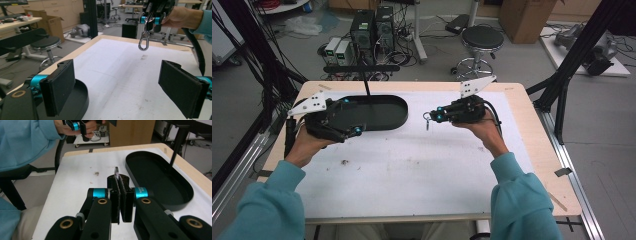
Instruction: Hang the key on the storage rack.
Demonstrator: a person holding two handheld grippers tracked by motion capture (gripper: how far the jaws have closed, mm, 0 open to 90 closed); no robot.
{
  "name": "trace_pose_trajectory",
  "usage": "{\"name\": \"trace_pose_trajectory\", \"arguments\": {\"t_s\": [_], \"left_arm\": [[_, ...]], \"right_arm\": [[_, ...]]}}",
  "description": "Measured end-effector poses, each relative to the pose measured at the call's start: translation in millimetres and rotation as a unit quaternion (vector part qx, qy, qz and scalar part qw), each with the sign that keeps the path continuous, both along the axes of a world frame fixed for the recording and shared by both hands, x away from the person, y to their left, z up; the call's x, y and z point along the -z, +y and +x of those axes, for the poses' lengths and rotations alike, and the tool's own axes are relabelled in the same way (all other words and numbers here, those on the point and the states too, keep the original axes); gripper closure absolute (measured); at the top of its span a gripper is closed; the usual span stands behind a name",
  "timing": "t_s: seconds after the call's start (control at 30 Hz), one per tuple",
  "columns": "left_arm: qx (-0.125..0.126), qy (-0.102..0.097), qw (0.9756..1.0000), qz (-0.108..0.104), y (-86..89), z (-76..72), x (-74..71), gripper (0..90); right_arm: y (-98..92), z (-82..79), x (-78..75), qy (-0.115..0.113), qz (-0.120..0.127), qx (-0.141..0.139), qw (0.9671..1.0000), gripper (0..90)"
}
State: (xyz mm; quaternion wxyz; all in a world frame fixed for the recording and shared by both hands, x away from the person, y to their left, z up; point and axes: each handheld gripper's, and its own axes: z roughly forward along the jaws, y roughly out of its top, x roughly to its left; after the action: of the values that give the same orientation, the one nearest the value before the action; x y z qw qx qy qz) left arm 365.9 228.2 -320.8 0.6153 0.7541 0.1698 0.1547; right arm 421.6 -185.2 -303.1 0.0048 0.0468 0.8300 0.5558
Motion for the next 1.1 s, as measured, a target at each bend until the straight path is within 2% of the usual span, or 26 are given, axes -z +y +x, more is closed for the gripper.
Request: {"name": "trace_pose_trajectory", "arguments": {"t_s": [0.17, 0.3, 0.37, 0.63, 0.67, 0.83, 1.1], "left_arm": [[0.021, 0.007, 0.9997, 0.009, -15.5, 6.5, -0.7, 14.3], [0.036, 0.013, 0.9992, 0.008, -27.7, 11.5, -2.8, 14.3], [0.043, 0.017, 0.9989, 0.01, -33.4, 13.9, -4.8, 14.7], [0.067, 0.025, 0.9973, 0.019, -56.3, 20.8, -8.7, 17.4], [0.067, 0.028, 0.9972, 0.017, -58.2, 21.3, -8.6, 17.4], [0.082, 0.031, 0.9961, 0.011, -66.2, 22.3, -9.8, 21.4], [0.12, 0.032, 0.9922, 0.002, -76.6, 20.7, -13.3, 28.4]], "right_arm": [[14.4, -1.4, -3.0, 0.001, 0.009, -0.014, 0.9999, 89.1], [24.8, -1.3, -2.8, -0.003, 0.013, -0.022, 0.9997, 89.0], [28.6, -2.5, -2.9, 0.004, 0.01, -0.024, 0.9996, 89.1], [40.8, -2.9, -3.7, 0.002, 0.02, -0.036, 0.9992, 89.0], [42.1, -2.5, -3.9, -0.004, 0.022, -0.037, 0.999, 89.0], [45.3, -4.0, -4.0, 0.001, 0.02, -0.039, 0.999, 89.0], [49.4, -5.5, -4.8, 0.0, 0.027, -0.044, 0.9987, 89.0]]}}
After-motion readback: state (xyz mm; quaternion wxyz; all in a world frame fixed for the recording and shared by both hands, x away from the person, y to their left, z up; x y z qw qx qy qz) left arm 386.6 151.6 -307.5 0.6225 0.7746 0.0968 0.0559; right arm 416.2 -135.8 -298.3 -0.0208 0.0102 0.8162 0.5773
